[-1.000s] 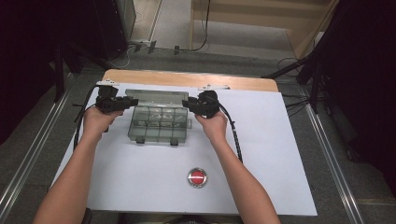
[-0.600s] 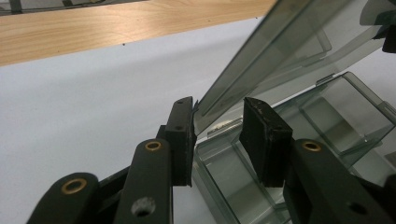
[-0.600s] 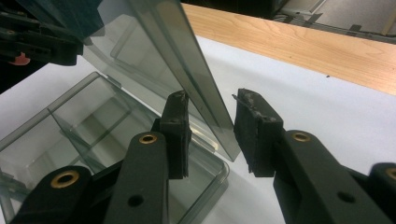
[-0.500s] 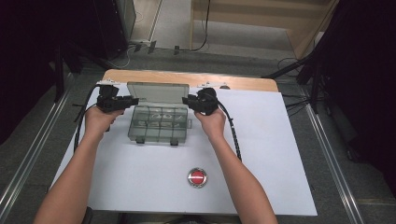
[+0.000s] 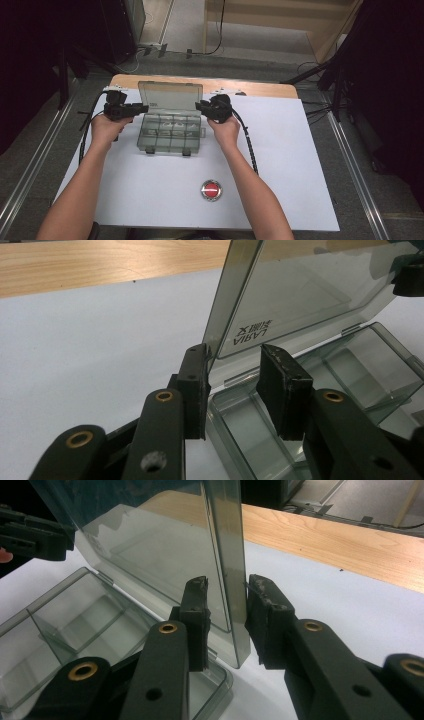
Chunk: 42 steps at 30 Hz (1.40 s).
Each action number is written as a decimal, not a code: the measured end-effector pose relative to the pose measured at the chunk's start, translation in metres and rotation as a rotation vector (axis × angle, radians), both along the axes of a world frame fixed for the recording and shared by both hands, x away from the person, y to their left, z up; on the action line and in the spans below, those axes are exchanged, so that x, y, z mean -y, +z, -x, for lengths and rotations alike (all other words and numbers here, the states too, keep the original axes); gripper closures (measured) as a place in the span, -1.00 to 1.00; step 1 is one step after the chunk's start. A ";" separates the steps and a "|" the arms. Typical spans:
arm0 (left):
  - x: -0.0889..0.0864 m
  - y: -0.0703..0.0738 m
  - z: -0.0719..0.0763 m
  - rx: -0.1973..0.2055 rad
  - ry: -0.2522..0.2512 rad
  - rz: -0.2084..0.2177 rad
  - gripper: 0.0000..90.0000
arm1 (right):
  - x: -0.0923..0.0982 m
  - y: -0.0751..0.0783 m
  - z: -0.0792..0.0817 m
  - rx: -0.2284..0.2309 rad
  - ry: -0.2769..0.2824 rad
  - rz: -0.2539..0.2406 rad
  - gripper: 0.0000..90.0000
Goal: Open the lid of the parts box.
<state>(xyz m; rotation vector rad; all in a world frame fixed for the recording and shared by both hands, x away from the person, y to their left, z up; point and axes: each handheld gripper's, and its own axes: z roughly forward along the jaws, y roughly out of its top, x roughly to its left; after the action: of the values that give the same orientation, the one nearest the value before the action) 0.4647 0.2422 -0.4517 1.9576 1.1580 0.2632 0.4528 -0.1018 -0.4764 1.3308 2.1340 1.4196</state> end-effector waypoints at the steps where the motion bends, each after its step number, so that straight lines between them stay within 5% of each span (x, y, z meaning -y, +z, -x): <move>1: 0.000 0.000 0.000 0.002 0.002 -0.001 0.43 | 0.000 0.000 0.000 -0.003 -0.003 -0.002 0.61; 24: 0.003 -0.008 -0.004 0.008 0.035 0.007 0.43 | -0.001 -0.014 -0.012 -0.005 -0.054 -0.034 0.71; 28: 0.006 -0.009 -0.003 0.000 -0.015 0.050 0.49 | -0.001 -0.015 -0.014 -0.016 -0.049 -0.038 0.72; 29: 0.014 -0.010 -0.002 0.026 -0.028 0.005 0.49 | -0.003 -0.016 -0.016 -0.029 -0.041 -0.052 0.72; 32: 0.018 -0.011 -0.003 0.029 -0.042 -0.014 0.49 | -0.005 -0.017 -0.016 -0.024 -0.054 -0.047 0.70; 42: 0.012 -0.010 -0.004 0.020 -0.017 0.008 0.44 | -0.002 -0.025 -0.021 -0.060 -0.065 -0.079 0.67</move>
<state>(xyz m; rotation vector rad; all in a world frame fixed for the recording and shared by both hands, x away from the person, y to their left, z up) 0.4687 0.2300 -0.4612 1.9530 1.1272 0.2678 0.4737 -0.0995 -0.5010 1.4750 2.0705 1.4703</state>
